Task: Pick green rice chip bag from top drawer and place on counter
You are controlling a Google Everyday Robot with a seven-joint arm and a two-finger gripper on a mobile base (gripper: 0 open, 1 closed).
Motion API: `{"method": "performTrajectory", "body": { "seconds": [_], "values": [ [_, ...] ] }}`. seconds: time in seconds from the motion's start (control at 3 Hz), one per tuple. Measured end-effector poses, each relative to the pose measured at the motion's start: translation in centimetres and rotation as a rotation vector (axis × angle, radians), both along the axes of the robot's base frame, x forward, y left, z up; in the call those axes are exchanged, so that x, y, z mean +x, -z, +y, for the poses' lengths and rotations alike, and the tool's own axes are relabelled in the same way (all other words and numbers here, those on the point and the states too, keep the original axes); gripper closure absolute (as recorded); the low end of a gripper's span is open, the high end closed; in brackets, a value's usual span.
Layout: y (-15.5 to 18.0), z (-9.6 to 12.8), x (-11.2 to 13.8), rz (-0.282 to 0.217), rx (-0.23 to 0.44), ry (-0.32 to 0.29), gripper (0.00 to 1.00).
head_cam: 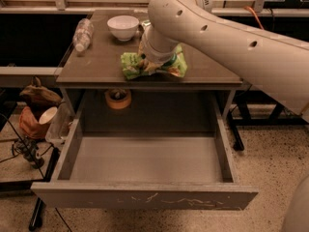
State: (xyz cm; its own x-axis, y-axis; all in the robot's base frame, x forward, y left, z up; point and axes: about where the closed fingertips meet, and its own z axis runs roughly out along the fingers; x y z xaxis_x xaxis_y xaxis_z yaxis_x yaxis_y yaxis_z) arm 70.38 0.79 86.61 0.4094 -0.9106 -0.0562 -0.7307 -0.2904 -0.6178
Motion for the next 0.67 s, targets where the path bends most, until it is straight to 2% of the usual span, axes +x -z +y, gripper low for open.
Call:
{"method": "performTrajectory", "body": {
  "seconds": [0.67],
  "values": [
    [0.0, 0.0, 0.0, 0.0, 0.0, 0.0, 0.35]
  ]
}}
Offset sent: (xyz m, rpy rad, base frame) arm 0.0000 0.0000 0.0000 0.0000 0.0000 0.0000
